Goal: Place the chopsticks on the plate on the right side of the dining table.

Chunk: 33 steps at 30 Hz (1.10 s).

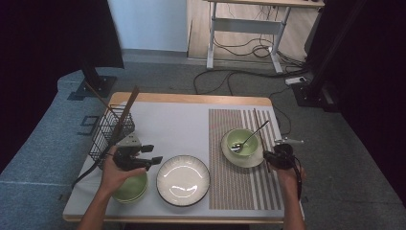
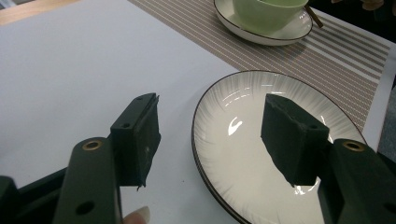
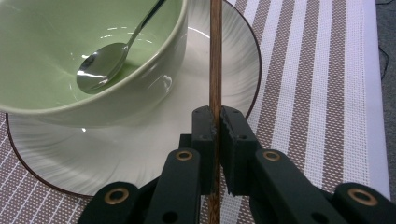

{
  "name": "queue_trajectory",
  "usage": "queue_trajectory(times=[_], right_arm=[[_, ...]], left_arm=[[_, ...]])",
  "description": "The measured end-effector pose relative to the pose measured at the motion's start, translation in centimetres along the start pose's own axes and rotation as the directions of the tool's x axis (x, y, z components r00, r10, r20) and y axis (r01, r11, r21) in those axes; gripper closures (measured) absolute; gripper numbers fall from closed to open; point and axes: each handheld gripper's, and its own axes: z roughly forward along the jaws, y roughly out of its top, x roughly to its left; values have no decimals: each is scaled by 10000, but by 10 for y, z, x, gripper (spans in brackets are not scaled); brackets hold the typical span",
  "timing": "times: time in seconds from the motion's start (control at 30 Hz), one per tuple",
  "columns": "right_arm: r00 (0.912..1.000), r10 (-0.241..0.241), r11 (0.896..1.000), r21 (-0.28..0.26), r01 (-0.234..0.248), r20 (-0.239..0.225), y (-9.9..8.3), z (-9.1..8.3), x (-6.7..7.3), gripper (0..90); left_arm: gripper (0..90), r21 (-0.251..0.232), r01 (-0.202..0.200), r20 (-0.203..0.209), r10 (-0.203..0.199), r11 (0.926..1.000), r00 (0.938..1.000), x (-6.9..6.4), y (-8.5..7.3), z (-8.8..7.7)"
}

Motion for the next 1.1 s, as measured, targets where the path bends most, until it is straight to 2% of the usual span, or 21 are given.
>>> queue_trajectory(times=[0.17, 0.3, 0.53, 0.77, 1.1], right_arm=[[9999, -106, 9999, -64, 107, 87, 0, 1, 1, 847], [9991, -363, 9993, -119, 366, 236, 0, 2, 3, 847], [9988, -376, 9992, -129, 380, 315, 0, 2, 4, 847], [9965, -680, 9977, -47, 683, 489, 1, 4, 7, 847], [9954, -759, 9971, 42, 758, 590, 3, 7, 8, 847]], left_arm=[[372, 29, 1, 13, -2, 10000, 10000, 0, 0, 1], [372, 39, 0, 0, 0, 10000, 10000, 0, 0, 1], [372, 31, -2, 5, 2, 10000, 10000, 0, 0, 1], [372, 71, -1, 10, 1, 10000, 10000, 0, 0, 2], [373, 66, 2, 11, -2, 10000, 10000, 0, 0, 2]])
